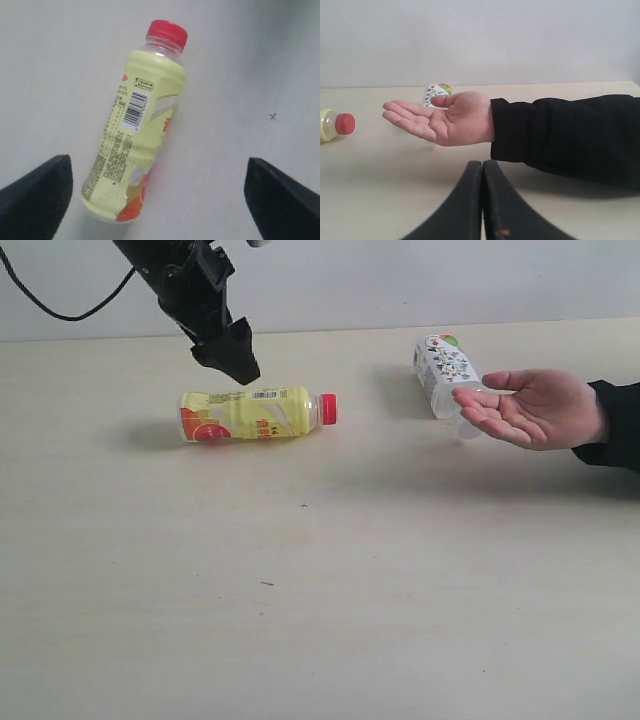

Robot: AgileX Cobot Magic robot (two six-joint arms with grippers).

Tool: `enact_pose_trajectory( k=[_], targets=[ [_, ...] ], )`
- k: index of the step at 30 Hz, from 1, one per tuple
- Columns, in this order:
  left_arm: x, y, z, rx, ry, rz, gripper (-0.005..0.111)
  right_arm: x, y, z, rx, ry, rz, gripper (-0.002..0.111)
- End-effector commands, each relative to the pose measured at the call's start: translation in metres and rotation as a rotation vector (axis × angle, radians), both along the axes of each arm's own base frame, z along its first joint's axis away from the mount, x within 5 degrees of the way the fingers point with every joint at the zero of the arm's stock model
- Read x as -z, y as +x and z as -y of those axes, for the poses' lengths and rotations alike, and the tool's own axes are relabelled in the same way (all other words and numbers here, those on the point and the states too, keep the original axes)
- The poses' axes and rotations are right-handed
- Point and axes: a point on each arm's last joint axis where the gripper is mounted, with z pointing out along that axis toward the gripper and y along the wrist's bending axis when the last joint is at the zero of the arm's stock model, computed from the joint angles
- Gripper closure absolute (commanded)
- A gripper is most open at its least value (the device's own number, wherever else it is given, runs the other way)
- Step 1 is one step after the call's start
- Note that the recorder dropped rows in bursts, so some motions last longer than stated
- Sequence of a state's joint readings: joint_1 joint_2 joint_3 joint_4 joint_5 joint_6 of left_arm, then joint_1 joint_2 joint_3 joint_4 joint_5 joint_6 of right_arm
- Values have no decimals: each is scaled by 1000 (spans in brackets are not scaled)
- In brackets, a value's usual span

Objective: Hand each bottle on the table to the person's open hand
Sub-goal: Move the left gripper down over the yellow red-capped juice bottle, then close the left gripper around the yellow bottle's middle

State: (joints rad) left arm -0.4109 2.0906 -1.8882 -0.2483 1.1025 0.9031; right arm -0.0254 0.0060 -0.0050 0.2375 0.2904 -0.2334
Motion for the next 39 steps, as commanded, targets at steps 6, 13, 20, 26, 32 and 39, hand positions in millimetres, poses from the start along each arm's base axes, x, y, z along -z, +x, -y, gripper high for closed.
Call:
enact_pose_trajectory(
  k=[6, 13, 20, 26, 32, 39],
  targets=[
    [35, 34, 8, 121, 84, -7, 19, 1, 0, 1, 8, -6, 8, 108],
    [55, 44, 2, 180, 144, 12, 19, 1, 0, 1, 8, -5, 7, 108],
    [67, 52, -6, 180, 140, 14, 19, 1, 0, 1, 8, -5, 7, 108],
    [100, 58, -6, 179, 179, -18, 19, 1, 0, 1, 8, -5, 7, 108],
    [113, 61, -6, 174, 183, -25, 19, 1, 0, 1, 8, -5, 7, 108],
    [129, 64, -5, 154, 184, -34, 19, 1, 0, 1, 8, -5, 7, 108]
  ],
)
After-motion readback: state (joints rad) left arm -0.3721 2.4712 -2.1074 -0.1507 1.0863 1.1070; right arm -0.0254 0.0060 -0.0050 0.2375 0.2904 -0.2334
